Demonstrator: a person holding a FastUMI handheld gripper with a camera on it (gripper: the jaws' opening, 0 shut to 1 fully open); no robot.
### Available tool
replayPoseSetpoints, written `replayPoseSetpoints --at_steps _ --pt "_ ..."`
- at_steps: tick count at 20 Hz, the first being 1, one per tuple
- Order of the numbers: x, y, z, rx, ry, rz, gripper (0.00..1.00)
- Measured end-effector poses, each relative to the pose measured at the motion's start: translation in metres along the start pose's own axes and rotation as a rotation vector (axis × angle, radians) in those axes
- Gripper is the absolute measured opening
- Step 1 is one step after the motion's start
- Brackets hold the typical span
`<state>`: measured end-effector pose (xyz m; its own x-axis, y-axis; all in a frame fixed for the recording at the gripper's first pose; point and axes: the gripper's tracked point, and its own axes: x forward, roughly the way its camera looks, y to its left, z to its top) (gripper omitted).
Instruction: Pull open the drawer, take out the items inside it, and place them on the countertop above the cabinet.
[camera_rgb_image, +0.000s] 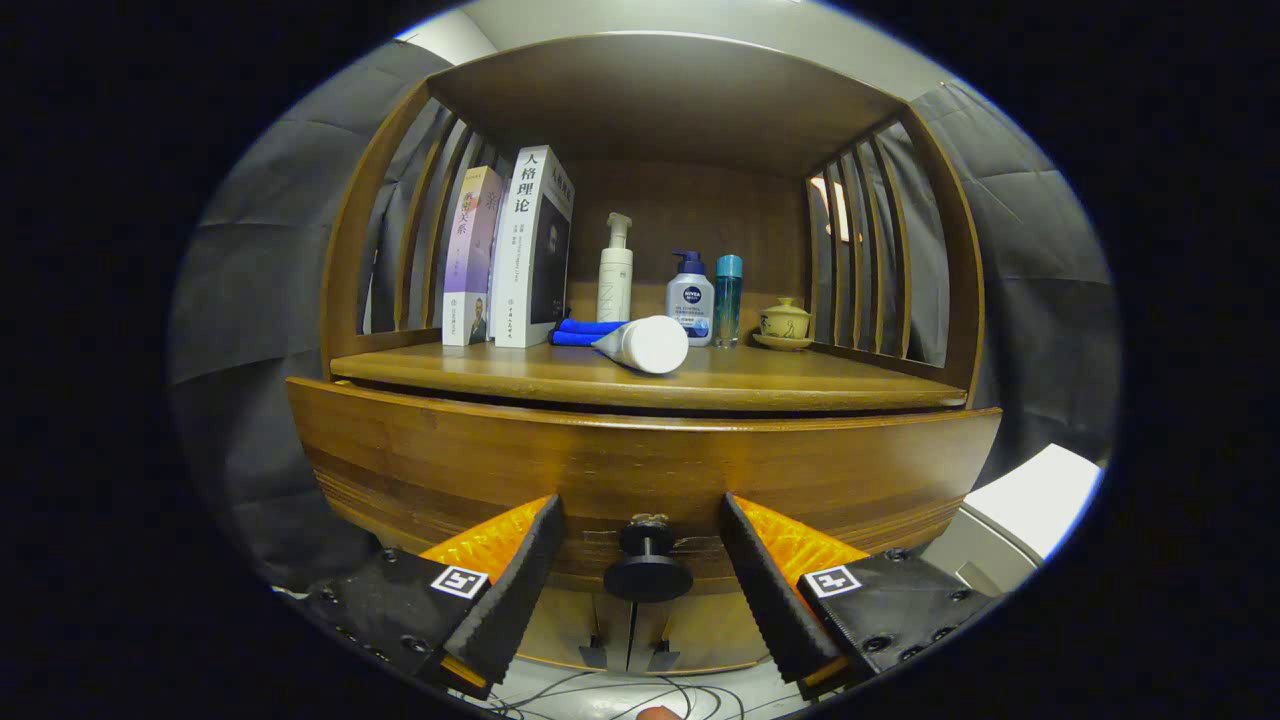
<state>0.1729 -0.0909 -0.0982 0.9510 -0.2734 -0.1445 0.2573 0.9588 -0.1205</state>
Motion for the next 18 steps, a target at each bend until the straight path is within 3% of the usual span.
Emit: replayPoseSetpoints --at_steps 10,14,18 --pt "0.026 0.004 0.005 -0.007 -0.007 -0.003 0.99" --pt "-0.006 0.010 0.021 0.048 -0.033 0.043 0.99" --pt "-0.063 0.017 0.062 0.021 -0.129 0.090 0.99"
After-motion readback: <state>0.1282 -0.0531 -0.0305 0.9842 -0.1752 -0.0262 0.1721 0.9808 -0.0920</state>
